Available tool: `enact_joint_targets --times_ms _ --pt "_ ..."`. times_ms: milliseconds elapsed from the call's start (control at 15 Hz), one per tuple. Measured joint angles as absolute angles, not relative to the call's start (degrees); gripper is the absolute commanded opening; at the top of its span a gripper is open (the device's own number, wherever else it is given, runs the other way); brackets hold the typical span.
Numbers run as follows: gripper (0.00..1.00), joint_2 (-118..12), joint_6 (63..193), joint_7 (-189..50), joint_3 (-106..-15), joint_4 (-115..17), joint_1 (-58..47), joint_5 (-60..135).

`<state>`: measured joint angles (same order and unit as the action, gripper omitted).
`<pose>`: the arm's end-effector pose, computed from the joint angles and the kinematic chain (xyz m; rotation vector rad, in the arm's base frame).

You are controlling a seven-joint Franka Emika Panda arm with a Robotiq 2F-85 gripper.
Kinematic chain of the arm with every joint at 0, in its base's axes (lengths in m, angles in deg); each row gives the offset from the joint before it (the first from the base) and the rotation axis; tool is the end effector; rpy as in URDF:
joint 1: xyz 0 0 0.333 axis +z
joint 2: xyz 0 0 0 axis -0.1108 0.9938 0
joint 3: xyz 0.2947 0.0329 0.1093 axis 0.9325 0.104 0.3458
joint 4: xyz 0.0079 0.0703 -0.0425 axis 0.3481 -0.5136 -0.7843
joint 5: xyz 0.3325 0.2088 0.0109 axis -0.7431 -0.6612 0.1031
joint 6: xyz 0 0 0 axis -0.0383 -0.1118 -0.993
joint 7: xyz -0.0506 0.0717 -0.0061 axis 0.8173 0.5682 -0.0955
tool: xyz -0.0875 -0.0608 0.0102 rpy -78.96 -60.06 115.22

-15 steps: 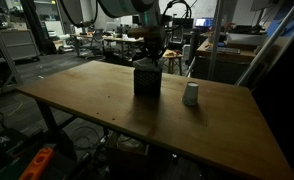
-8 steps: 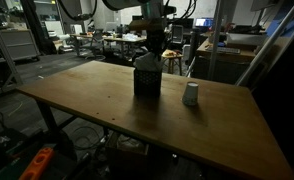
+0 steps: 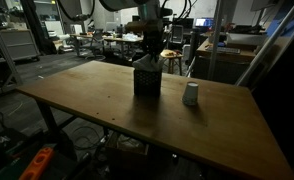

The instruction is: Put the towel in the box

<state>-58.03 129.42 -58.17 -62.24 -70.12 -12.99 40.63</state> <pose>0.5993 -0.1280 0.3833 3.0020 -0.0430 0.2606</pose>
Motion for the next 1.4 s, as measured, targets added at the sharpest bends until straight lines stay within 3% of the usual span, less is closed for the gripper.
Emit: enact_joint_targets --times_ms 400,467,733,800,933,1400 --pt "0.95 -58.04 128.58 -59.30 -61.63 -70.22 -11.45 40.63" --pt "0.99 -58.07 128.56 -59.48 -61.61 -70.21 -11.39 40.63" --pt "1.00 -58.39 128.56 -60.19 -61.63 -70.21 -11.41 40.63" --pt "0.79 -58.56 128.56 -60.36 -61.63 -70.21 -11.41 40.63" --pt "0.73 -58.99 128.55 -60.64 -61.63 -70.21 -11.41 40.63" --pt "0.20 -61.22 128.57 -60.93 -60.85 -69.65 -10.52 40.65"
